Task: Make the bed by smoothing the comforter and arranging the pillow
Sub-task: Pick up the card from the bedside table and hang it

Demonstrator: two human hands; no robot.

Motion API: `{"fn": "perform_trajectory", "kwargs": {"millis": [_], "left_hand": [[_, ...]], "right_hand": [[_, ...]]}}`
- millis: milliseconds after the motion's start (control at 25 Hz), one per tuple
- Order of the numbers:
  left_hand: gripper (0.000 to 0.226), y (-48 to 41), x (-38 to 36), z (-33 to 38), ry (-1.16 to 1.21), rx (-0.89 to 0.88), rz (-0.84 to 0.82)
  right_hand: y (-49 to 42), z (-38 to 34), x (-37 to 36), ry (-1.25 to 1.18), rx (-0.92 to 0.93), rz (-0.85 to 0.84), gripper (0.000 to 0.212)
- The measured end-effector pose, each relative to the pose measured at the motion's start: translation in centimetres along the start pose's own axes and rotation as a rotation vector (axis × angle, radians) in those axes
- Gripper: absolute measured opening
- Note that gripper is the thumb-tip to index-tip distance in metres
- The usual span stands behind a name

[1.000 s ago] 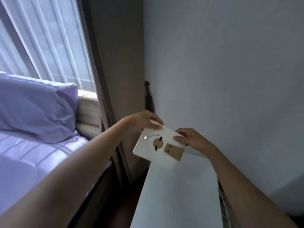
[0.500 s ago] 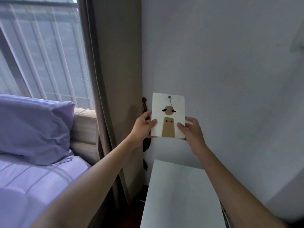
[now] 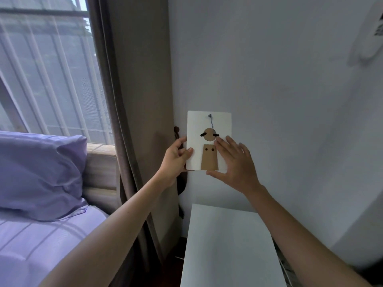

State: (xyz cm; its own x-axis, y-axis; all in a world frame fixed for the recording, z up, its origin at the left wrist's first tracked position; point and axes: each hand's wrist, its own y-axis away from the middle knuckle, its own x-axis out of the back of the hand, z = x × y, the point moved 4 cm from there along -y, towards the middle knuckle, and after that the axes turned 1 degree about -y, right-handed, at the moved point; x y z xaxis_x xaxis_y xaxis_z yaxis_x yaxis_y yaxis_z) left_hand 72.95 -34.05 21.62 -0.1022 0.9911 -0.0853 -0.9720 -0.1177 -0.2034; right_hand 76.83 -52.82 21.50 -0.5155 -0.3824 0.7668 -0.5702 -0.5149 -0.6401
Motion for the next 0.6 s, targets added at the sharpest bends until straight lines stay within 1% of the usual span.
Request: {"fn": "perform_trajectory", "kwargs": {"millis": [160, 200, 240, 280, 320, 360, 440, 480, 520, 600], "left_hand": [[0.037, 0.1, 0.2, 0.1, 0.009, 0.013, -0.017], [0.036, 0.1, 0.2, 0.1, 0.003, 0.017, -0.009], [0.037, 0.1, 0.3, 0.1, -0.006, 0.015, 0.010], [0.036, 0.1, 0.4, 0.0, -0.047, 0.000, 0.043], [0.034, 0.2, 0.5, 0.1, -0.128, -0.037, 0.077], [0.030, 0.4, 0.4, 0.1, -0.247, -0.088, 0.106], [0.022, 1.1, -0.7, 0.2, -0.549, -0.213, 0.128], [0.019, 1.5, -1.7, 0.0, -0.712, -0.276, 0.110], [0.017, 1.9, -2.7, -0.3, -0.876, -0.341, 0.093], [0.016, 2.8, -4.5, -0.9, -1.169, -0.518, 0.136]], "right_hand": [[-0.1, -0.8, 1.3, -0.027, 0.101, 0.053, 0.076], [-0.1, -1.0, 1.5, -0.072, 0.103, 0.055, 0.073], [-0.2, -1.0, 1.5, -0.190, 0.056, 0.016, 0.070], [-0.2, -1.0, 1.5, -0.385, -0.052, -0.075, 0.066], [-0.3, -0.7, 1.2, -0.617, -0.217, -0.168, 0.063], [-0.5, -0.4, 1.0, -0.842, -0.401, -0.206, 0.061], [-1.1, 0.2, 1.3, -1.272, -0.715, -0.156, 0.069], [-1.5, 0.6, 1.3, -1.435, -0.814, -0.137, 0.070], [-1.8, 1.0, 1.3, -1.546, -0.867, -0.132, 0.059], [-1.8, 1.3, 1.1, -1.625, -0.909, -0.085, 0.021]]}}
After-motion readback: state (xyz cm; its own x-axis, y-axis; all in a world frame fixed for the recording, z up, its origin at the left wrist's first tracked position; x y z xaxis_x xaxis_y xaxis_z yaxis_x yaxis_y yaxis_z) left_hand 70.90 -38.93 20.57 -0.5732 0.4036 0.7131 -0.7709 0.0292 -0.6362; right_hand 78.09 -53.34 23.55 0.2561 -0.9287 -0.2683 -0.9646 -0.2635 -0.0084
